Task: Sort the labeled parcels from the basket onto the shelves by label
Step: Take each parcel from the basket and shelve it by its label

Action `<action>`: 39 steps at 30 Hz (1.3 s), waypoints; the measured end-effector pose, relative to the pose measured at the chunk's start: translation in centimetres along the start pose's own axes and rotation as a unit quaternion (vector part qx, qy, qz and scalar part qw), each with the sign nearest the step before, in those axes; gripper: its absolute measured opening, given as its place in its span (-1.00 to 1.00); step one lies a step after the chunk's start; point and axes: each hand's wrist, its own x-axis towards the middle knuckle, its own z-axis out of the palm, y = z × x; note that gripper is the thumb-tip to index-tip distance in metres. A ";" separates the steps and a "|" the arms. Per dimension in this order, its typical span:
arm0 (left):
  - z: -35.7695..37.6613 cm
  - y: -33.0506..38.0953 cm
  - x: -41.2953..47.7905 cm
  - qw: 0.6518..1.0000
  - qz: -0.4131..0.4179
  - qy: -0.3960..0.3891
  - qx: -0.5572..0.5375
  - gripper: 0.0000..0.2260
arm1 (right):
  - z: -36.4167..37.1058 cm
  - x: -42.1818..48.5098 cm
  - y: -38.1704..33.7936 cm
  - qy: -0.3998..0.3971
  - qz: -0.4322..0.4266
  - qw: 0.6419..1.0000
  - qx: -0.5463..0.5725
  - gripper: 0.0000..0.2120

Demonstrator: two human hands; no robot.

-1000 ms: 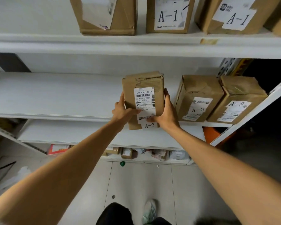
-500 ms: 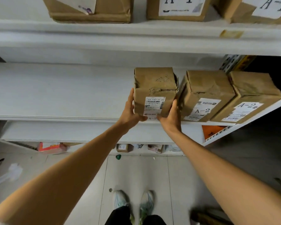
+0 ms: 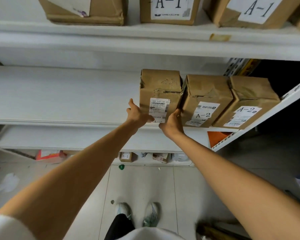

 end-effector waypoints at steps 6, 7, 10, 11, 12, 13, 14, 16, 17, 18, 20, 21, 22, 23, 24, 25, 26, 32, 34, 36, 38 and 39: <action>-4.1 -0.6 -2.7 0.987 0.048 0.004 0.156 -0.29 | -2.1 0.3 -1.9 -0.026 0.007 0.994 -0.108 -0.27; -5.2 -0.8 -3.4 0.982 0.057 0.004 0.179 -0.35 | -2.4 0.3 -2.4 -0.031 -0.006 0.993 -0.116 -0.33; -8.7 -1.4 -5.4 0.970 0.080 0.026 0.227 -0.49 | -2.0 1.6 -3.9 -0.069 -0.055 0.984 -0.156 -0.51; -9.9 -1.7 -6.1 0.967 0.082 0.040 0.237 -0.52 | -2.2 0.2 -5.3 -0.082 -0.078 0.978 -0.175 -0.60; -11.0 -2.1 -6.9 0.964 0.082 0.054 0.246 -0.54 | -2.2 -1.8 -6.9 -0.093 -0.113 0.969 -0.197 -0.71; -12.1 -2.6 -7.9 0.960 0.082 0.069 0.257 -0.55 | -2.0 -3.7 -8.4 -0.106 -0.150 0.957 -0.224 -0.78; -13.2 -3.2 -9.1 0.954 0.083 0.086 0.274 -0.56 | -1.6 -5.6 -10.0 -0.123 -0.187 0.944 -0.243 -0.79; -15.5 -4.6 -11.6 0.940 0.078 0.122 0.310 -0.58 | 0.1 -8.8 -12.7 -0.151 -0.259 0.913 -0.277 -0.74; -16.8 -5.3 -13.2 0.931 0.074 0.141 0.329 -0.58 | 1.1 -10.6 -13.9 -0.163 -0.300 0.894 -0.289 -0.71; -17.9 -6.2 -14.9 0.922 0.066 0.160 0.347 -0.59 | 2.2 -12.5 -14.9 -0.181 -0.335 0.874 -0.301 -0.68; -20.3 -7.8 -18.3 0.909 0.039 0.196 0.365 -0.59 | 4.5 -16.6 -16.7 -0.221 -0.409 0.823 -0.327 -0.58; -21.4 -8.6 -20.0 0.907 0.024 0.213 0.363 -0.58 | 5.6 -18.5 -17.4 -0.238 -0.442 0.796 -0.339 -0.53; -22.4 -9.4 -21.8 0.905 0.009 0.230 0.358 -0.58 | 6.6 -20.6 -18.1 -0.253 -0.471 0.771 -0.346 -0.49; -23.4 -10.2 -23.7 0.901 -0.005 0.248 0.355 -0.59 | 7.6 -22.6 -18.7 -0.268 -0.498 0.748 -0.347 -0.47; -24.3 -11.1 -25.7 0.898 -0.023 0.266 0.351 -0.59 | 8.5 -24.5 -19.2 -0.283 -0.525 0.725 -0.345 -0.46; -25.0 -11.8 -27.5 0.894 -0.040 0.282 0.345 -0.60 | 9.3 -26.3 -19.6 -0.293 -0.551 0.702 -0.344 -0.46; -25.7 -12.6 -29.4 0.891 -0.058 0.297 0.338 -0.61 | 10.1 -28.0 -20.0 -0.299 -0.572 0.682 -0.344 -0.46; -27.7 -17.8 -38.7 0.868 -0.158 0.359 0.304 -0.60 | 14.3 -36.5 -21.3 -0.298 -0.672 0.586 -0.342 -0.46; -27.5 -19.3 -41.4 0.864 -0.180 0.371 0.290 -0.60 | 15.6 -38.9 -21.5 -0.299 -0.701 0.545 -0.350 -0.44; -27.2 -20.7 -44.1 0.858 -0.202 0.382 0.278 -0.61 | 17.1 -41.4 -21.3 -0.316 -0.725 0.495 -0.360 -0.41; -26.8 -21.9 -46.7 0.847 -0.222 0.402 0.266 -0.63 | 18.7 -44.0 -21.0 -0.325 -0.759 0.432 -0.362 -0.39; -26.6 -22.4 -47.9 0.841 -0.234 0.416 0.255 -0.64 | 19.4 -45.3 -20.9 -0.330 -0.776 0.401 -0.357 -0.41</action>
